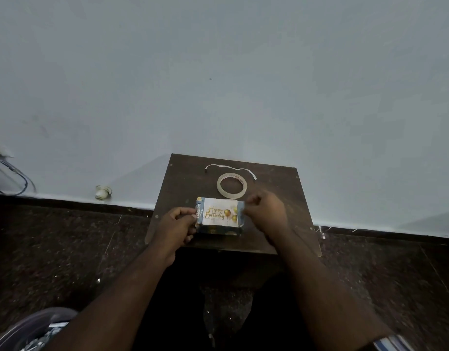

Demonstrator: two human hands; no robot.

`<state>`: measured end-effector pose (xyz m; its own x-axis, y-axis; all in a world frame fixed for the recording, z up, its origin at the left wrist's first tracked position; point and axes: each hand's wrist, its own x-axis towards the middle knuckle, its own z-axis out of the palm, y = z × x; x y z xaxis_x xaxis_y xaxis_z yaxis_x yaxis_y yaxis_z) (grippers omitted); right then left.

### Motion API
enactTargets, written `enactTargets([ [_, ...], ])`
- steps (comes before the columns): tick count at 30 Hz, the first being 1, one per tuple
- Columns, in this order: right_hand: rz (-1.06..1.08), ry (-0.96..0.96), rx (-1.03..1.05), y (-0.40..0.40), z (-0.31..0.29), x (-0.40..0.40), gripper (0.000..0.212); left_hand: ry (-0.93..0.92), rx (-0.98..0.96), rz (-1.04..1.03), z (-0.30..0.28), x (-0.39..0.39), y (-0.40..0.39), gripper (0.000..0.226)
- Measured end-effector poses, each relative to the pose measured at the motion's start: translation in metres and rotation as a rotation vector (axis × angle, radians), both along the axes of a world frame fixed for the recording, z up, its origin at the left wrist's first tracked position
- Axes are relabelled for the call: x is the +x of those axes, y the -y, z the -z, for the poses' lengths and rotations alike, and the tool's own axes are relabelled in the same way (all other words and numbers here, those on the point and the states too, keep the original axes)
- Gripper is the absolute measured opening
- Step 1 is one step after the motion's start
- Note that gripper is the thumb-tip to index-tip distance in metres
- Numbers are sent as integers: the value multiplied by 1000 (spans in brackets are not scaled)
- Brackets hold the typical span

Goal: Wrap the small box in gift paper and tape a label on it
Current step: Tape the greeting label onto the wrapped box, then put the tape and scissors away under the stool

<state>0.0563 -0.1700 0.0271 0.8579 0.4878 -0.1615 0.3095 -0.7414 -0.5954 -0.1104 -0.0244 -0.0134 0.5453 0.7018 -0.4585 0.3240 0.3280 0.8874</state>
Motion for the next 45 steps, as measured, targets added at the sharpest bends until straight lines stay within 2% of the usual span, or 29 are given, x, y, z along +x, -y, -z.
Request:
enactTargets([
  [1, 38, 8, -63, 14, 4, 9, 18, -9, 10, -14, 1, 1, -1, 13],
  [4, 9, -38, -418, 45, 19, 25, 58, -82, 140, -10, 2, 4, -7, 9],
  [6, -61, -53, -508, 53, 26, 23, 66, -122, 237, 17, -1, 9, -10, 8],
  [9, -104, 30, -447, 57, 34, 23, 59, -143, 341, 70, -4, 18, -14, 11],
  [14, -52, 46, -294, 48, 34, 31, 28, -190, 470, 107, -8, 33, -29, 11],
  [19, -47, 81, -89, 3, 14, 45, 30, -235, 500, 230, -17, 65, -46, 22],
  [22, -133, 86, -131, -34, 12, 52, 28, -276, 482, 332, -18, 86, -54, 27],
  [28, -220, 184, -251, -66, 28, 57, 42, -364, 432, 452, -16, 119, -60, 32],
  [33, -117, 87, -196, -67, 42, 69, 54, -384, 407, 521, -15, 139, -64, 26],
  [36, -46, -14, -196, -67, 49, 80, 53, -414, 384, 555, -14, 145, -65, 24],
  [38, -18, -54, -129, -67, 52, 81, 48, -418, 374, 543, -16, 144, -64, 23],
  [40, 63, -168, 53, -67, 50, 79, 45, -364, 299, 479, -18, 143, -66, 20],
  [45, 358, -685, 614, -61, 37, 74, 50, -254, 240, 414, -28, 147, -63, 16],
])
